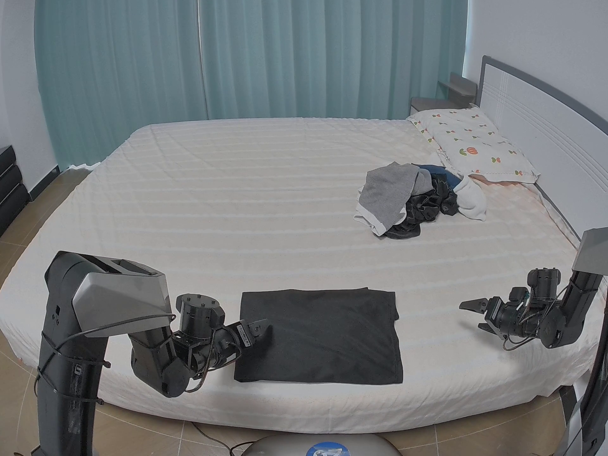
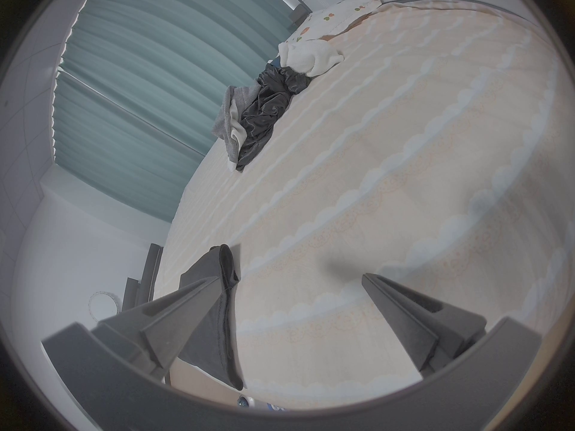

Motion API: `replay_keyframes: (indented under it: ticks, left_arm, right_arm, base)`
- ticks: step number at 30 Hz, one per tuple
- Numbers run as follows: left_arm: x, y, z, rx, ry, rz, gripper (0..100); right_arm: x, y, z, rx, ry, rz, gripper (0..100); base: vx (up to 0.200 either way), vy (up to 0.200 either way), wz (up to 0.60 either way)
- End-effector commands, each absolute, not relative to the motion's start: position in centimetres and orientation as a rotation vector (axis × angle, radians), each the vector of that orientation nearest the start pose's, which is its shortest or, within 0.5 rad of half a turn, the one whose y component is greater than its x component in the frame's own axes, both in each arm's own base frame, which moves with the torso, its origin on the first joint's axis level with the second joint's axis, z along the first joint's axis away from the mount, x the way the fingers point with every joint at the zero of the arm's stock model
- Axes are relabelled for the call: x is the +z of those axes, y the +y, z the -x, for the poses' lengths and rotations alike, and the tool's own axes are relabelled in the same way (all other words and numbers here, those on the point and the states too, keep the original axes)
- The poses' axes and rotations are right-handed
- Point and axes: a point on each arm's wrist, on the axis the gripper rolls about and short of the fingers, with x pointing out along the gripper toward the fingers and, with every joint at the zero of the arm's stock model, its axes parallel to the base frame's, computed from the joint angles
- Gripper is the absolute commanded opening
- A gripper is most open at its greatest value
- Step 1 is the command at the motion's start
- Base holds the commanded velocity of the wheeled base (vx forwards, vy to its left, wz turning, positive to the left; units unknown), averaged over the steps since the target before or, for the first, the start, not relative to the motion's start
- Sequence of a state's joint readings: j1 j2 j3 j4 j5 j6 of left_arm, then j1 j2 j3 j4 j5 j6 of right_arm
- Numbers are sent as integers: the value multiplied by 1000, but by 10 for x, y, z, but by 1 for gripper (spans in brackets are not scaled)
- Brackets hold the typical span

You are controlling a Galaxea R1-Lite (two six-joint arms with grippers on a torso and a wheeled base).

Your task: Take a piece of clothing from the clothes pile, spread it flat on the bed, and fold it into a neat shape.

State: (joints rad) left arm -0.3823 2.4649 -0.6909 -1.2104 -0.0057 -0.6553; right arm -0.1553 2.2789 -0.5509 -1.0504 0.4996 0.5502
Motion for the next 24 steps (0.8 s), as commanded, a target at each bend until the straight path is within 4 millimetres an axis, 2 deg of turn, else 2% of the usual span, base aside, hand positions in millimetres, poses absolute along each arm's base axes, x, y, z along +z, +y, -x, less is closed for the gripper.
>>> replay_keyframes:
  ticks: [1, 13, 14, 24]
  left_arm:
    - [-58, -138, -331, -191, 660, 523, 100]
    - [-55, -145, -328, -191, 656, 544, 100]
    - [-56, -144, -328, -189, 658, 547, 0]
    - [-53, -143, -326, -149, 648, 572, 0]
  right_arm:
    - [-20, -39, -318, 147, 728, -744, 100]
    - [-20, -38, -317, 150, 730, -739, 100]
    - [-20, -38, -317, 150, 730, -739, 100]
    - [-19, -38, -318, 149, 729, -742, 100]
  base:
    - [0, 0, 0]
    - [0, 0, 0]
    - [0, 0, 0]
    - [0, 0, 0]
